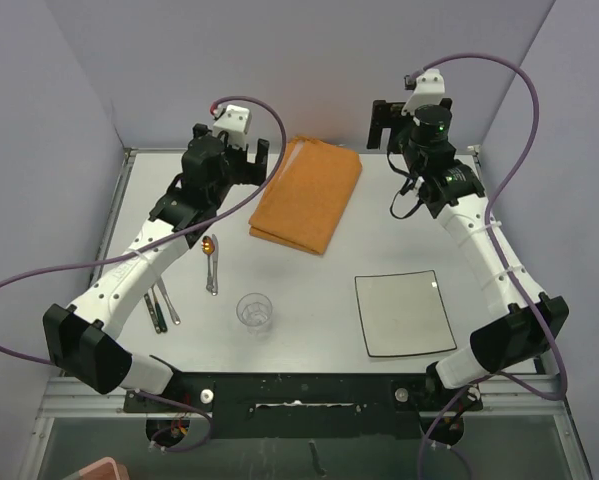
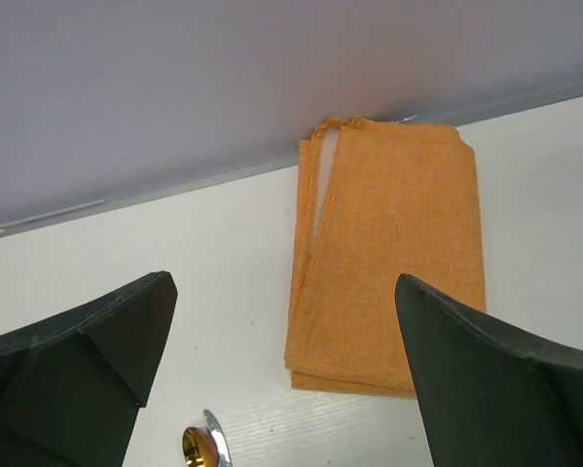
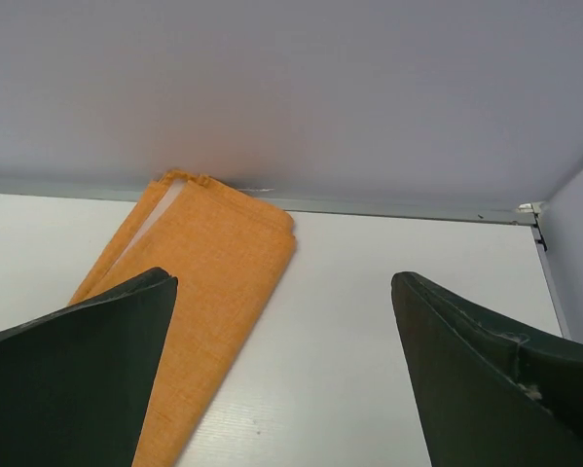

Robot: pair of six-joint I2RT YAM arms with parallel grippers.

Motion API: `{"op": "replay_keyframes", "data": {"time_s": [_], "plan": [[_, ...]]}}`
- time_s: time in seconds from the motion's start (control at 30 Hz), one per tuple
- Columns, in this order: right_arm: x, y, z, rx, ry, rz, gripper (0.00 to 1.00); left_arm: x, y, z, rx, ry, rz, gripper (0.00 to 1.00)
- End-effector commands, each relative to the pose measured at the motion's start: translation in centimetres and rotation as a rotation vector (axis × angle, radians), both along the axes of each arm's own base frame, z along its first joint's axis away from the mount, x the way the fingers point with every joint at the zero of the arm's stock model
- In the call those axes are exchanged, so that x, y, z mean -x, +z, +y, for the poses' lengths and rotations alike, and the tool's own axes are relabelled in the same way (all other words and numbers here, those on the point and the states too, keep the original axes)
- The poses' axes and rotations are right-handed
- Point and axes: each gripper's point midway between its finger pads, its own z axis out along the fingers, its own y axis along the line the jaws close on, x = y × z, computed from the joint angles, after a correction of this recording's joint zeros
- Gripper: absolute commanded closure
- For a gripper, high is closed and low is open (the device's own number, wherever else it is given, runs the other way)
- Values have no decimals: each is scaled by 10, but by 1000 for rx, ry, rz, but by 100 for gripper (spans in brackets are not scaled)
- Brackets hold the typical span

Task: Set the dinner table for one person
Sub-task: Flatten out the napkin at the center of the board.

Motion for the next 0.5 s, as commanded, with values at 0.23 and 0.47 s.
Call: {"op": "replay_keyframes", "data": {"time_s": [0.23, 0.47], "plan": [[18, 56, -21, 60, -64, -177, 2, 6, -113, -2, 293, 175, 252, 2], [28, 56, -42, 94, -126, -205, 2, 8, -163, 4, 479, 264, 426, 4]]}}
